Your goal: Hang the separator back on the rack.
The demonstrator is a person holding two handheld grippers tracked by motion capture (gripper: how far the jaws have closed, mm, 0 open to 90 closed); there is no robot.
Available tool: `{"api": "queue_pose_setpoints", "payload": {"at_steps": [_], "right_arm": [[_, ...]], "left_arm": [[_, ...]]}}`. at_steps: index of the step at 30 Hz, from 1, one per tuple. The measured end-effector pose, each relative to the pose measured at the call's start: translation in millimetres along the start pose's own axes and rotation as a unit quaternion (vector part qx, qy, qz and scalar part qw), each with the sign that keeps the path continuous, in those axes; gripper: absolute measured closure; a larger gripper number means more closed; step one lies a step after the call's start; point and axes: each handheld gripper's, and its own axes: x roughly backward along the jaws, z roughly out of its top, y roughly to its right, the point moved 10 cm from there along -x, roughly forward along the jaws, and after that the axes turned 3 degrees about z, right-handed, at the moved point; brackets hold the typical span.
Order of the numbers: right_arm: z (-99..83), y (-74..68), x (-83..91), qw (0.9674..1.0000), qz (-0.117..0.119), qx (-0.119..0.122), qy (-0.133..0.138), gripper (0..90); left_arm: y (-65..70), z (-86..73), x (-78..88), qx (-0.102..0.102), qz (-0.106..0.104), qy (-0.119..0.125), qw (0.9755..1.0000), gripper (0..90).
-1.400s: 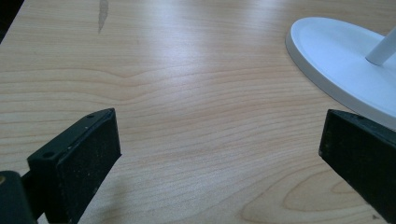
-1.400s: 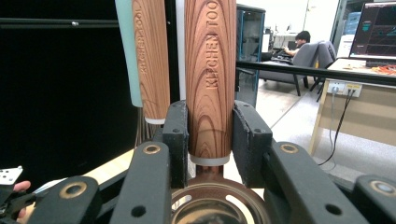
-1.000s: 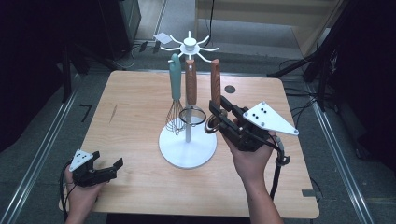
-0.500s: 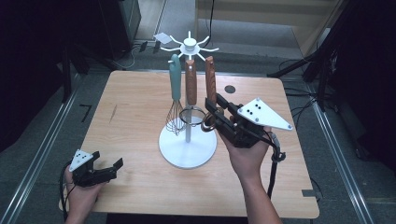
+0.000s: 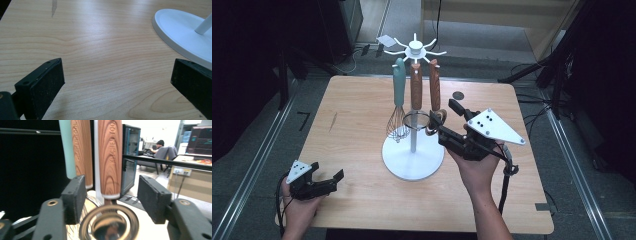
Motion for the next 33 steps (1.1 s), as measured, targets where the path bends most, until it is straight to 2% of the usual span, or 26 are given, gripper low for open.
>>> {"api": "queue_pose_setpoints", "payload": {"at_steps": [8, 15, 21, 29, 33], "right_arm": [[-18.0, 11.6, 6.3, 0.9996, -0.026, -0.001, -0.012, 22.3], [-43.7, 20.9, 8.3, 0.9977, -0.053, -0.005, -0.041, 0.0], [-60.8, 25.2, 11.5, 0.9969, -0.059, -0.006, -0.052, 0.0], [-86.0, 34.4, 17.4, 0.9961, -0.063, -0.020, -0.058, 0.0], [-100.2, 41.9, 20.3, 0.9948, -0.075, -0.024, -0.065, 0.0]], "left_arm": [[-0.2, -0.2, 0.1, -0.001, 0.001, -0.002, 1.0000, 0.0], [-0.1, -0.2, 0.1, -0.001, 0.001, -0.002, 1.0000, 0.0], [-0.2, -0.3, 0.1, -0.001, 0.001, -0.002, 1.0000, 0.0], [0.0, -0.3, 0.2, 0.000, 0.000, -0.002, 1.0000, 0.0], [0.0, -0.2, 0.1, 0.001, 0.001, -0.002, 1.0000, 0.0]]}}
